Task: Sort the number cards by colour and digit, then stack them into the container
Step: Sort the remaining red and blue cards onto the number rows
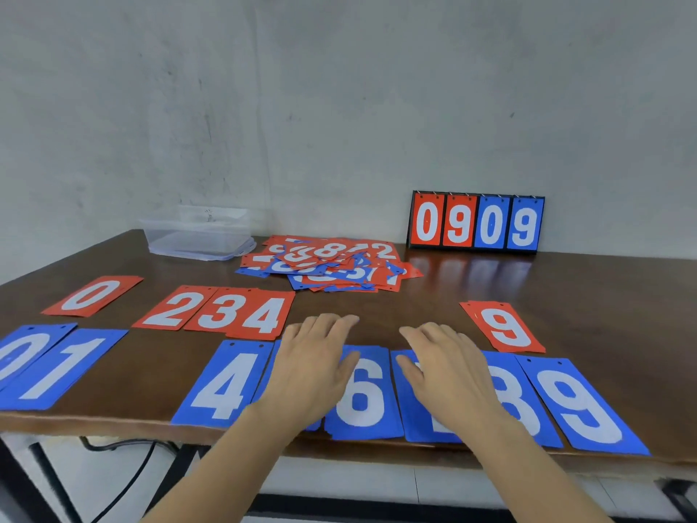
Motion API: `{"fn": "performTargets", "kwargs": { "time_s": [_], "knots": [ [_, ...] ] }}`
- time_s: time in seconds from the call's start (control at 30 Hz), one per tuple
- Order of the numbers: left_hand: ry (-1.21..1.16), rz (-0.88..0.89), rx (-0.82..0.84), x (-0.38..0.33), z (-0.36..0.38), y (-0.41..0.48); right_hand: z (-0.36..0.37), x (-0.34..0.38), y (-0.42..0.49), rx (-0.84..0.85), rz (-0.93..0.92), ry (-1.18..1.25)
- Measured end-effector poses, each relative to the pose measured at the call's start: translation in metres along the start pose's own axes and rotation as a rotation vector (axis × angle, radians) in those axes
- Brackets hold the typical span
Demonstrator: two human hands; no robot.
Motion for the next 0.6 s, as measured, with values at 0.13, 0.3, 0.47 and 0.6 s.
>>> {"fn": "performTargets", "kwargs": {
  "time_s": [0.13,0.3,0.47,0.6],
  "knots": [
    [0.049,-0.044,0.014,0.038,-0.011,0.04,-0.001,0.011,0.049,-0.013,-0.058,-0.014],
    [0.079,-0.062,0.048,0.094,-0.008,0.092,0.018,0.024,0.117,0.038,-0.032,-0.037],
    [0.1,-0.036,0.061,0.16,0.011,0.147,0.051,0.035,0.186,0.073,0.002,-0.101],
    [0.117,-0.025,0.131,0.207,0.031,0.187,0.085,0.041,0.237,0.131,0.065,-0.126]
  ]
}}
Point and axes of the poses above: each hand's wrist, its own y-axis towards the middle knuckle, its own z-axis out of the palm, x = y × z, the point moved 4 cm from there along y, towards the middle knuckle, and after that the axes turned 1 degree about x, right-handed, at the moved point
